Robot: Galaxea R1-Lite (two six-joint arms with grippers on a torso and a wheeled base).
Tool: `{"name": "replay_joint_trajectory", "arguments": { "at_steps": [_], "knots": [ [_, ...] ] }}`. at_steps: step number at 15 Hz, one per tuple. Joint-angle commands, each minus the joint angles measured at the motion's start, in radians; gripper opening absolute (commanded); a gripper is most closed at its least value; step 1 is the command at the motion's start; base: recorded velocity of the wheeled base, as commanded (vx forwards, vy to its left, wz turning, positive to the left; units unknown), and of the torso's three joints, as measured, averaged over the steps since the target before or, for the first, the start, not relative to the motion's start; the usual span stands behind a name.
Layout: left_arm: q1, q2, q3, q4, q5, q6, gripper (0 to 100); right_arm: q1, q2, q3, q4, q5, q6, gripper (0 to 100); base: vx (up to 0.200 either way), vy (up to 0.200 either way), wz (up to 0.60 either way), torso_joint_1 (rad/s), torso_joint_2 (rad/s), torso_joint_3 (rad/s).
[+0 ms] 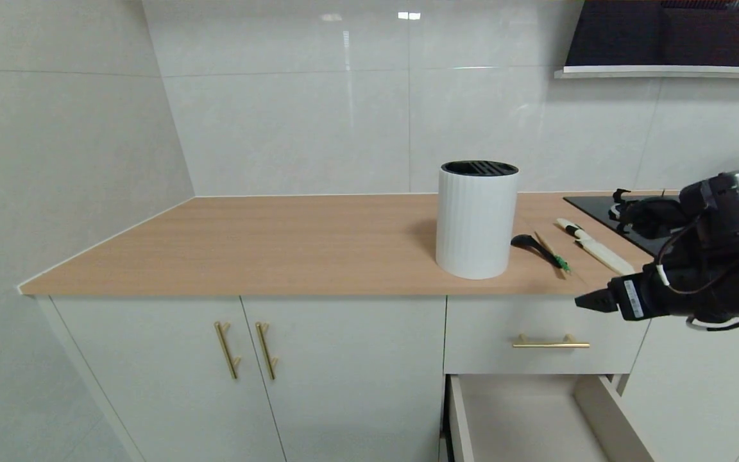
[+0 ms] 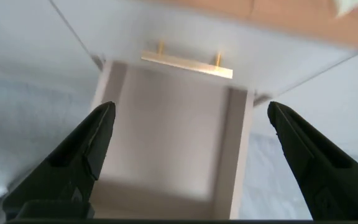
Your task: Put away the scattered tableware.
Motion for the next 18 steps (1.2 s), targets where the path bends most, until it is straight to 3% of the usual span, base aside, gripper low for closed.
{"name": "replay_joint_trajectory", "arguments": {
  "at_steps": [1, 3, 15, 18],
  "knots": [
    [0.0, 0.0, 0.0, 0.0, 0.0, 0.0, 100, -0.002, 0.112, -0.23, 0.113, 0.002, 0.048, 100, 0.0, 0.0, 0.0, 0.0, 0.0, 0.0],
    [0.0, 0.0, 0.0, 0.0, 0.0, 0.0, 100, -0.002, 0.225, -0.368, 0.174, -0.004, 0.142, 100, 0.0, 0.0, 0.0, 0.0, 0.0, 0.0],
    [0.0, 0.0, 0.0, 0.0, 0.0, 0.0, 100, -0.044, 0.457, -0.528, 0.165, -0.033, 0.195, 100, 0.0, 0.0, 0.0, 0.0, 0.0, 0.0],
    [0.0, 0.0, 0.0, 0.0, 0.0, 0.0, 100, -0.051, 0.523, -0.555, 0.124, -0.085, 0.211, 100, 0.0, 0.0, 0.0, 0.0, 0.0, 0.0]
  ]
}}
